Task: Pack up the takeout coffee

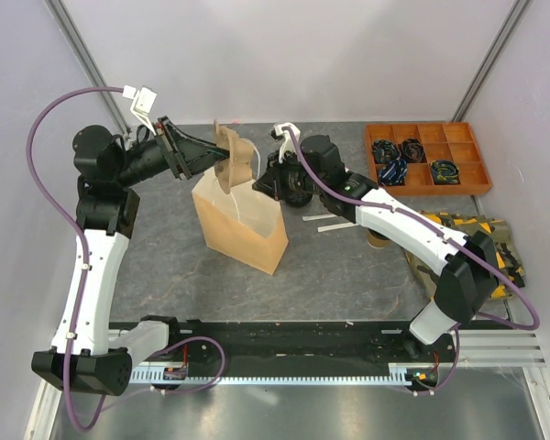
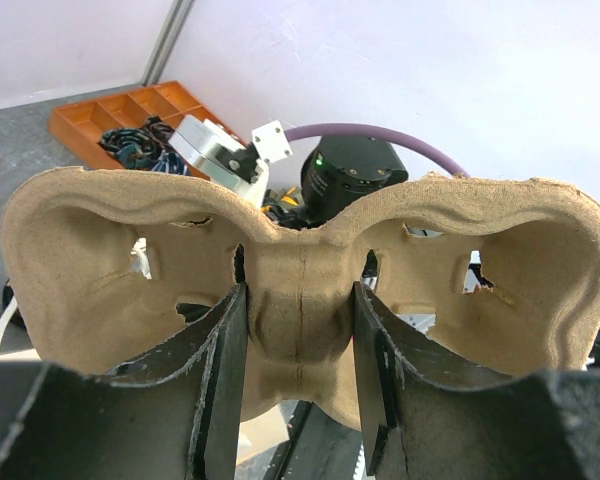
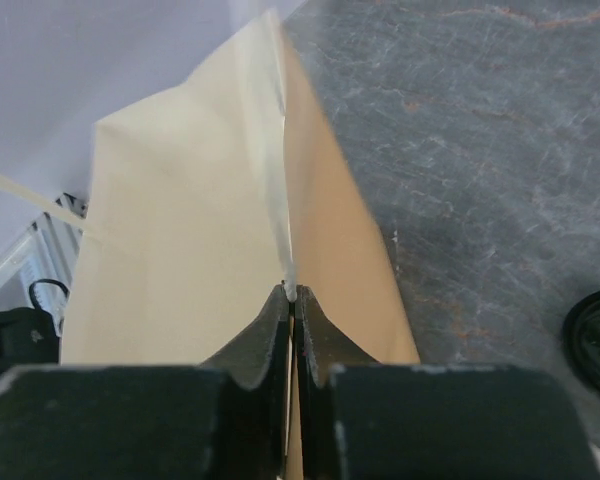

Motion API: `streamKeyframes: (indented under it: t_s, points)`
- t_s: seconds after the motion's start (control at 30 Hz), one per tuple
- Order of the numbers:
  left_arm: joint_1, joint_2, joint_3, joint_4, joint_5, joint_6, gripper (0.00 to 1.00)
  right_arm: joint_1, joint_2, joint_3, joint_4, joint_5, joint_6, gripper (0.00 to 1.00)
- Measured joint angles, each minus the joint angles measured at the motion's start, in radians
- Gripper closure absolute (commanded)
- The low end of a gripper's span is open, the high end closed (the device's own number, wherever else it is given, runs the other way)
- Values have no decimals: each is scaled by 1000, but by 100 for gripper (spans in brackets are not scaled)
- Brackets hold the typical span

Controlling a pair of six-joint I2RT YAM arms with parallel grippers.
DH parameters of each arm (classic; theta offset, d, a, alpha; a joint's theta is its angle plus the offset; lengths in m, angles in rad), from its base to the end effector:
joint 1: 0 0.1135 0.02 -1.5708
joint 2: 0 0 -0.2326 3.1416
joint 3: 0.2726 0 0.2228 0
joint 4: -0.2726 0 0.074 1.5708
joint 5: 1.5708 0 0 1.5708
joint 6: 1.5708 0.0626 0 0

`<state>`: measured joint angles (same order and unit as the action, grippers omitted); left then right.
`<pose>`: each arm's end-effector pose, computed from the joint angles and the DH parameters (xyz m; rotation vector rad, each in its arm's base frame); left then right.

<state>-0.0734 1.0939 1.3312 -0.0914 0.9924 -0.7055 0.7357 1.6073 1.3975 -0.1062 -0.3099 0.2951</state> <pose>0.2103 -0.0680 0.4446 0.3965 1.5939 -1.3088 0.2673 0.2677 0.3184 -0.6528 1.8868 0.9787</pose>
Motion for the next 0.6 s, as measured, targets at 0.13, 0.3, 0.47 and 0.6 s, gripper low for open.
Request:
streamKeyframes:
  t_s: [0.13,0.3,0.47,0.6]
  points:
    - [0,7,4,24,14,-25,77,0,2,23,-8,5,8,100]
    - [0,25,1,114,41,-106,80,0,2,53,-10,21,27,100]
    - [0,29,-71,241,53,-227,80,23,2,57,-14,60,17,100]
    - [0,54,-94,291,56,-286,80,58,2,57,-26,97,-13,100]
